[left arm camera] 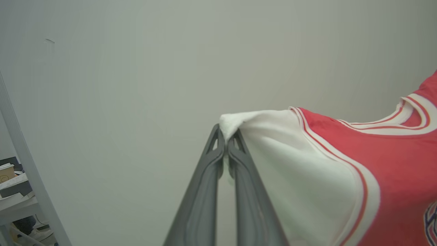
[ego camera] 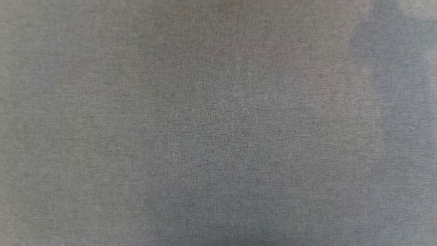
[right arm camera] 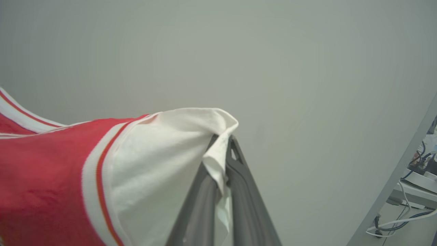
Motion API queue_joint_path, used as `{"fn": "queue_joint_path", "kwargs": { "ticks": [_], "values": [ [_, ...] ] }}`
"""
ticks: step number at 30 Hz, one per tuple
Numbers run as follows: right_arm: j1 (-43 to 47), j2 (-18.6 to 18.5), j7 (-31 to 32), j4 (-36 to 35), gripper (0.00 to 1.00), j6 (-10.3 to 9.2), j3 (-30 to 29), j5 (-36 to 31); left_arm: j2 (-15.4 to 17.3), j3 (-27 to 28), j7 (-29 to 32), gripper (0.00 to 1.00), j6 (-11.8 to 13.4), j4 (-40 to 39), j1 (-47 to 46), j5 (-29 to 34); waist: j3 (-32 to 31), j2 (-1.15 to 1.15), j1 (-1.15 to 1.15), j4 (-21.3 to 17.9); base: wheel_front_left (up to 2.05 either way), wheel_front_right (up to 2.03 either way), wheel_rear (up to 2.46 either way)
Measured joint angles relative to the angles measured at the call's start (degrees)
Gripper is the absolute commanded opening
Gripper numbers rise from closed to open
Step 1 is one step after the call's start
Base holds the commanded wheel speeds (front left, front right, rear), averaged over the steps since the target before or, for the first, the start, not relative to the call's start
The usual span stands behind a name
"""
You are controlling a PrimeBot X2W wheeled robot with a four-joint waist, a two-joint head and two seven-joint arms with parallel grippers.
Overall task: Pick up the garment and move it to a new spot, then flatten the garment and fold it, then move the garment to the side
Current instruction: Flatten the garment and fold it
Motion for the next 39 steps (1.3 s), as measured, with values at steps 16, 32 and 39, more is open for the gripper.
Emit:
{"fn": "queue_joint_path", "kwargs": {
  "ticks": [16, 32, 39],
  "values": [
    [0.0, 4.3, -12.0, 13.7, 0.0, 0.0, 10.2, 4.9, -2.9, 0.2, -6.2, 0.0, -4.2, 10.3, 4.3, 0.5, 2.5, 0.0, 0.0, 0.0, 0.0, 0.0, 0.0],
    [33.6, 0.4, -17.7, 1.9, 0.0, 0.0, 22.8, 18.7, 2.8, 9.5, -6.5, 0.0, 2.5, -13.5, 51.4, 1.5, -5.7, 0.0, -0.01, -1.0, 0.0, 0.0, 0.0],
    [50.5, -2.7, -18.0, -4.0, 0.0, 0.0, 21.2, 21.7, 1.4, 12.3, -6.5, 0.0, 6.4, -19.8, 71.9, -0.3, -11.2, 0.0, -0.02, -1.1, 0.0, 0.0, 0.0]
  ]
}}
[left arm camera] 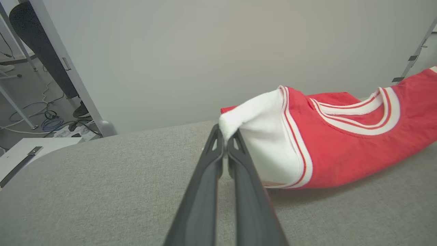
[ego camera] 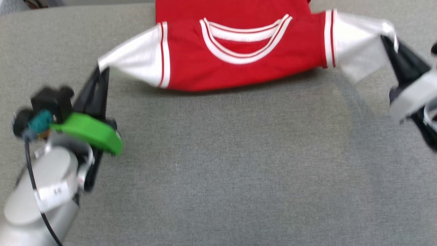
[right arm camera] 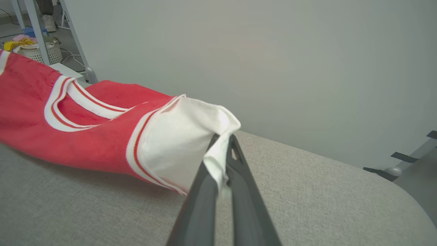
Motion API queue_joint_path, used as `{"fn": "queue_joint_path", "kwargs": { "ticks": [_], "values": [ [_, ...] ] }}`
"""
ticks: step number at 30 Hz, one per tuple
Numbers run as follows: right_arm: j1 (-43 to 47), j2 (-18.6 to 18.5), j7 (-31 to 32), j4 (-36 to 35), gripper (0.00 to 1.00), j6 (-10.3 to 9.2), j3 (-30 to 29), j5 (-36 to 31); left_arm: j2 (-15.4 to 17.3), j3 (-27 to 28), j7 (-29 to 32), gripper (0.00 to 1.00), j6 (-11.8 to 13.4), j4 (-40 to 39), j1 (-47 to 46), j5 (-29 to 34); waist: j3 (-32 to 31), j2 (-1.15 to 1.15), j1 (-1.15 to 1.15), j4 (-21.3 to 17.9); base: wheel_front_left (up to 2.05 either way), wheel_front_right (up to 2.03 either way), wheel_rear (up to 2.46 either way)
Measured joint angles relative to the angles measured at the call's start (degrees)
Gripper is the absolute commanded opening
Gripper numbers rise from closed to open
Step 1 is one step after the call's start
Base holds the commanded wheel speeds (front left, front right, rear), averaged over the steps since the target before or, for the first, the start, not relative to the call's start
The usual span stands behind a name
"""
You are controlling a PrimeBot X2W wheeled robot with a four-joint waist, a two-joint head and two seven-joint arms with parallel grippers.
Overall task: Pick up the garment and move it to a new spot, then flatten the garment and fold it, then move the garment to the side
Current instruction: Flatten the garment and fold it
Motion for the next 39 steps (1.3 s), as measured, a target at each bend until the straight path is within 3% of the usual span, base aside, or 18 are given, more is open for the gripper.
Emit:
{"fn": "queue_joint_path", "kwargs": {
  "ticks": [3, 7, 18, 24, 31, 32, 33, 34, 35, 39],
  "values": [
    [6.9, -0.6, 0.0, -1.7, 0.0, 0.0, -1.1, 0.1, -1.0, 1.7, 0.0, 0.0, 1.5, -0.9, 6.7, -0.6, -2.1, 0.0, 0.0, 0.0, 0.0, 0.0, 0.0],
    [16.2, -0.6, 0.4, -3.0, 0.0, 0.0, -1.9, -0.2, -2.0, 3.0, 0.0, 0.0, 1.6, -1.0, 14.7, -1.0, -4.9, 0.0, 0.0, -0.2, 0.0, 0.0, 0.0],
    [35.9, 3.1, 0.2, -2.4, 0.0, 0.01, -10.1, -4.9, -6.8, 7.4, 0.0, 0.0, 2.5, 2.3, 31.0, -1.3, -11.0, 0.0, 0.0, -0.8, 0.0, 0.0, 0.0],
    [44.7, 4.1, -0.1, -3.5, 0.0, 0.09, -15.4, -6.7, -9.5, 11.7, 0.0, 0.0, 2.5, 1.7, 37.6, -0.7, -13.0, 0.0, 0.0, -0.5, 0.0, 0.0, 0.0],
    [50.4, 5.2, 0.6, -5.5, 0.0, 0.09, -20.3, -8.7, -11.6, 12.4, 0.0, 0.0, 1.1, 1.6, 40.0, 1.8, -13.2, 0.0, 0.0, 0.5, 0.0, 0.0, 0.0],
    [50.4, 5.7, 0.9, -5.9, 0.03, 0.09, -21.2, -8.8, -11.8, 12.5, 0.0, 0.0, 0.9, 1.7, 40.0, 2.2, -13.2, 0.0, 0.0, 0.5, 0.0, 0.0, 0.0],
    [50.3, 6.0, 1.1, -6.3, 0.24, 0.09, -21.9, -9.0, -11.9, 12.6, 0.0, 0.0, 0.7, 1.7, 40.0, 2.4, -13.2, 0.0, 0.0, 0.5, 0.0, 0.0, 0.0],
    [50.3, 6.3, 1.3, -6.7, 0.66, 0.09, -22.8, -9.4, -12.1, 12.6, 0.0, 0.0, 0.5, 1.7, 39.9, 2.8, -13.2, 0.0, 0.0, 0.5, 0.0, 0.0, 0.0],
    [50.3, 6.6, 1.4, -7.2, 1.0, 0.09, -23.8, -9.7, -12.4, 12.5, 0.0, 0.0, 0.3, 1.6, 39.8, 3.1, -13.1, 0.0, 0.0, 0.6, 0.0, 0.0, 0.0],
    [49.9, 7.2, 2.9, -11.2, 1.0, 0.01, -29.0, -11.7, -13.3, 12.5, 0.0, 0.0, -0.1, 1.1, 38.8, 5.2, -12.7, 0.0, 0.0, 1.0, 0.0, 0.0, 0.0]
  ]
}}
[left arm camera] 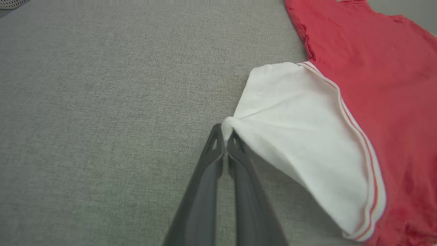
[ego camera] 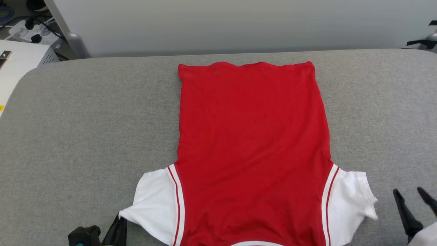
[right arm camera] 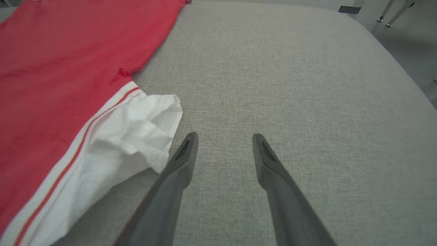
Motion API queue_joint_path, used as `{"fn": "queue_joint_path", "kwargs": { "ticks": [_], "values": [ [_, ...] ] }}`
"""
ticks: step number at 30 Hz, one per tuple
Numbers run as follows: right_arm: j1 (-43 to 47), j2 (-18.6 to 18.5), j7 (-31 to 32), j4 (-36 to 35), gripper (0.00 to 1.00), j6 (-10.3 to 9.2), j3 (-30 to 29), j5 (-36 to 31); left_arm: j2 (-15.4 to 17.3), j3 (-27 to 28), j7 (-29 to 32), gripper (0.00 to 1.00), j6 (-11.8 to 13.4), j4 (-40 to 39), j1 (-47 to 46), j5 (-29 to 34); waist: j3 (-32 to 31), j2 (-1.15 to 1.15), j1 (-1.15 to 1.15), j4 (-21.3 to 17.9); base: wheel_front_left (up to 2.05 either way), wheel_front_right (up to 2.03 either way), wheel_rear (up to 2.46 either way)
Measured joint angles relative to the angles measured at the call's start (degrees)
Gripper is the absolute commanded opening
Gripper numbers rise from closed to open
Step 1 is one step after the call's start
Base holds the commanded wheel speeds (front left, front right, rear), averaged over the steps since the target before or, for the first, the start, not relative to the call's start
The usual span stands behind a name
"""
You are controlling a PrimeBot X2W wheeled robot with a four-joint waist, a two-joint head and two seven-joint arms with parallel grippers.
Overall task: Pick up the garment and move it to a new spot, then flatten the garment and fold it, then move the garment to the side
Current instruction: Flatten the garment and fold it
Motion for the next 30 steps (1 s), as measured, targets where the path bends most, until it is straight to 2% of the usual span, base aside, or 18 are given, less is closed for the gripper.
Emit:
{"fn": "queue_joint_path", "kwargs": {
  "ticks": [4, 7, 11, 14, 18, 24, 30],
  "values": [
    [-3.1, 0.1, 2.9, -7.5, 1.0, 0.0, -5.3, -2.7, -1.0, 0.1, 0.0, 0.0, -0.5, -1.5, -1.4, 1.7, 0.9, 0.0, 0.0, 0.6, 0.0, 0.0, 0.0],
    [-8.9, -1.3, 6.4, -13.6, 1.0, 0.0, -8.6, -3.8, -1.9, 0.0, 0.0, 0.0, -1.0, -3.3, -2.7, 3.6, 2.2, 0.0, 0.0, 1.2, 0.0, 0.0, 0.0],
    [-18.3, -5.1, 12.7, -19.4, 1.0, 0.0, -9.7, -3.9, -2.9, -0.1, 0.0, 0.0, -1.5, -5.4, -4.9, 5.4, 4.4, 0.0, 0.0, 2.3, 0.0, 0.0, 0.0],
    [-27.1, -7.8, 20.8, -21.5, 1.0, 0.0, -8.3, -1.2, -3.7, -0.1, 0.0, 0.0, -2.0, -7.3, -7.0, 7.4, 6.8, 0.0, 0.0, 3.4, 0.0, 0.0, 0.0],
    [-38.3, -10.6, 33.3, -19.0, 1.0, 0.0, -3.7, 5.2, -5.7, 0.4, 0.0, 0.0, -2.6, -9.7, -9.5, 9.1, 10.2, 0.0, 0.0, 4.9, 0.0, 0.0, 0.0],
    [-53.6, -14.4, 52.6, -9.7, 1.0, 0.0, 4.5, 10.6, -9.0, 1.0, 0.0, 0.0, -4.1, -11.8, -11.9, 12.1, 16.1, 0.0, 0.01, 7.6, 0.0, 0.0, 0.0],
    [-62.8, -15.5, 65.9, -2.5, 1.0, 0.0, 9.7, 12.5, -12.2, 1.8, 0.0, 0.0, -6.3, -12.8, -14.1, 14.3, 21.7, 0.0, 0.01, 10.6, 0.0, 0.0, 0.0]
  ]
}}
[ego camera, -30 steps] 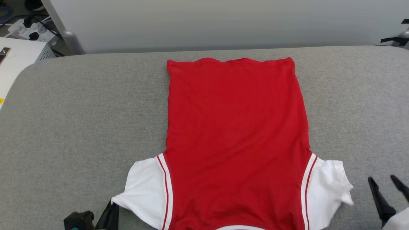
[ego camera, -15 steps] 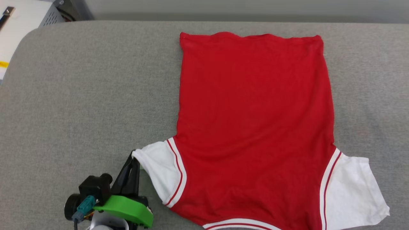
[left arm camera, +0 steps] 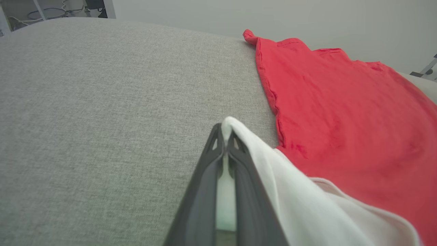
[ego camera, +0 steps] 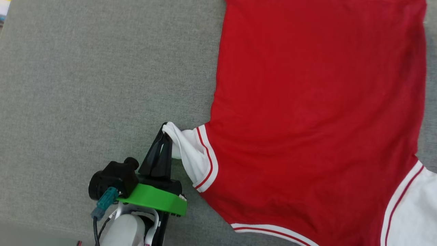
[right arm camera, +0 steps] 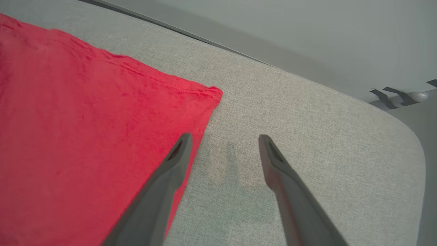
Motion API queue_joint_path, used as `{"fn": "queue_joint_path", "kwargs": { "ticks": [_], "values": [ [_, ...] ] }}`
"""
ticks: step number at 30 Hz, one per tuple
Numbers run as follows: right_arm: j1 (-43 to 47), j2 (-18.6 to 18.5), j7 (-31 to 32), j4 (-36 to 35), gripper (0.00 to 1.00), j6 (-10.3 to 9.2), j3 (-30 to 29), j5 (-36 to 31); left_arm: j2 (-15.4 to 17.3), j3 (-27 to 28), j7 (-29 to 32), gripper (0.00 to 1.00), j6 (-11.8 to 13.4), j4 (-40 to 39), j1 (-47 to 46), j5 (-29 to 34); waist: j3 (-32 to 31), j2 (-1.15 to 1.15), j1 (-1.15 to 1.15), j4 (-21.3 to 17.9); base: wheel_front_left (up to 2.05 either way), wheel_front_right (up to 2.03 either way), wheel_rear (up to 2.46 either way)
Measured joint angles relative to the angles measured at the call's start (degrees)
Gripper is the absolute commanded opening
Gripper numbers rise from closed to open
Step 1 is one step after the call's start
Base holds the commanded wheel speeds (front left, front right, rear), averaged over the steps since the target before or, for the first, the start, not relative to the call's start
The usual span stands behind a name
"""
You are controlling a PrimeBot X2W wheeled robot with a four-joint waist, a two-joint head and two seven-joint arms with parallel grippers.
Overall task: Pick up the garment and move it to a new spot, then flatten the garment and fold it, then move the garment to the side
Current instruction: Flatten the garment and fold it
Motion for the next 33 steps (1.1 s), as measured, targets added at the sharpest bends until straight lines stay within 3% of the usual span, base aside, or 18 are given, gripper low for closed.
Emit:
{"fn": "queue_joint_path", "kwargs": {
  "ticks": [11, 16, 17, 18, 27, 28, 33],
  "values": [
    [-5.6, 1.2, 3.2, 8.9, 1.0, -0.02, 5.3, -3.1, -3.9, 1.6, 0.0, 0.0, -3.6, -0.2, -2.4, 2.7, 8.9, 0.0, 0.0, 4.7, 0.0, 0.0, 0.0],
    [-5.3, -1.6, 2.8, 8.3, 1.0, -0.07, 6.7, -1.8, -4.8, 2.4, -0.2, 0.0, -4.5, 0.0, -2.9, 3.7, 11.1, 0.0, -0.01, 6.5, 0.0, 0.0, 0.0],
    [-5.3, -2.2, 2.7, 8.1, 0.83, -0.05, 6.8, -1.4, -5.0, 2.6, -0.2, 0.0, -4.7, 0.1, -3.0, 3.9, 11.3, 0.0, -0.01, 6.8, 0.0, 0.0, 0.0],
    [-5.3, -3.1, 2.3, 7.8, 0.0, -0.04, 6.9, -0.6, -5.1, 3.0, -0.4, 0.0, -4.8, 0.2, -3.0, 4.1, 11.7, 0.0, -0.01, 7.2, 0.0, 0.0, 0.0],
    [-5.2, -1.7, -4.9, 9.0, 0.0, -0.04, 8.4, 0.7, -5.6, 4.9, -0.4, 0.0, -5.5, 2.2, -2.6, 5.1, 9.2, 0.0, 0.0, 6.1, 0.0, 0.0, 0.0],
    [-3.3, -2.2, -9.6, 8.3, 0.0, -0.03, 10.3, 2.2, -5.6, 6.0, -0.4, 0.0, -5.7, 3.6, -1.1, 5.7, 5.9, 0.0, 0.0, 5.1, 0.0, 0.0, 0.0],
    [1.1, -6.6, -14.8, 4.5, 0.0, -0.02, 11.6, 5.1, -5.6, 7.5, -0.4, 0.0, -5.7, 5.0, 1.8, 6.7, 1.6, 0.0, 0.0, 3.7, 0.0, 0.0, 0.0]
  ]
}}
